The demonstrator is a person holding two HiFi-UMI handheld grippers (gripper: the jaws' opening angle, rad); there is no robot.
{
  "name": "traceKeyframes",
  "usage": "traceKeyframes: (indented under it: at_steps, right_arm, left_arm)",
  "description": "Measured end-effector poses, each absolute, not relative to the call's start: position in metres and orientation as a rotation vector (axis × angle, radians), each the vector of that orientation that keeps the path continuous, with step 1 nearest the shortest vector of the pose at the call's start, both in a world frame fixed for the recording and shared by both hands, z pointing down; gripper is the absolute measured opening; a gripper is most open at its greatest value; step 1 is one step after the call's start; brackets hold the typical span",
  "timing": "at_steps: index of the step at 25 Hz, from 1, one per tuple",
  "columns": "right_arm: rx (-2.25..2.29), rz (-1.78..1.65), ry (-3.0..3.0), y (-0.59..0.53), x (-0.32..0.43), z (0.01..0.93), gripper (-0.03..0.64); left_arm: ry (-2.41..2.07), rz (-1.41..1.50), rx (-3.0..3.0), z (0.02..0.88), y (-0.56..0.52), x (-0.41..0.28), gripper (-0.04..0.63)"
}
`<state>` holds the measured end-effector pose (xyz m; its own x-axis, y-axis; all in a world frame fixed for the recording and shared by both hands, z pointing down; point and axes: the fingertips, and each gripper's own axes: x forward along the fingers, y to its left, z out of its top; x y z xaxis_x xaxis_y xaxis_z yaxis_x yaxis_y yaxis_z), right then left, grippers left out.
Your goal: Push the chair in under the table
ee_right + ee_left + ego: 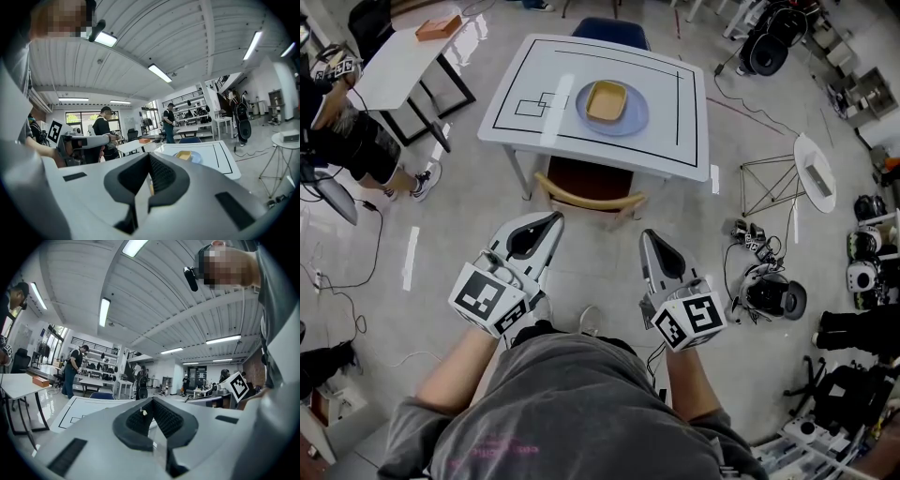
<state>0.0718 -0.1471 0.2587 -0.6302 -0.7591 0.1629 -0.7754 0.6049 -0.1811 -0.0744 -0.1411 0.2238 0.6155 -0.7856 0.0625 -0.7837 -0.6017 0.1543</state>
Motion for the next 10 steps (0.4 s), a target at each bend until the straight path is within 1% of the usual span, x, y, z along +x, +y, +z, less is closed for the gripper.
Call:
traceKeyframes:
  at_steps: [10]
  right_arm:
    - [1.314,0.370,-2.752,-0.147,0.095,0.261,0.003]
  left_arm:
    - [-1.335,-0.015,2.656,0.226,-0.139,-0.055,0.002]
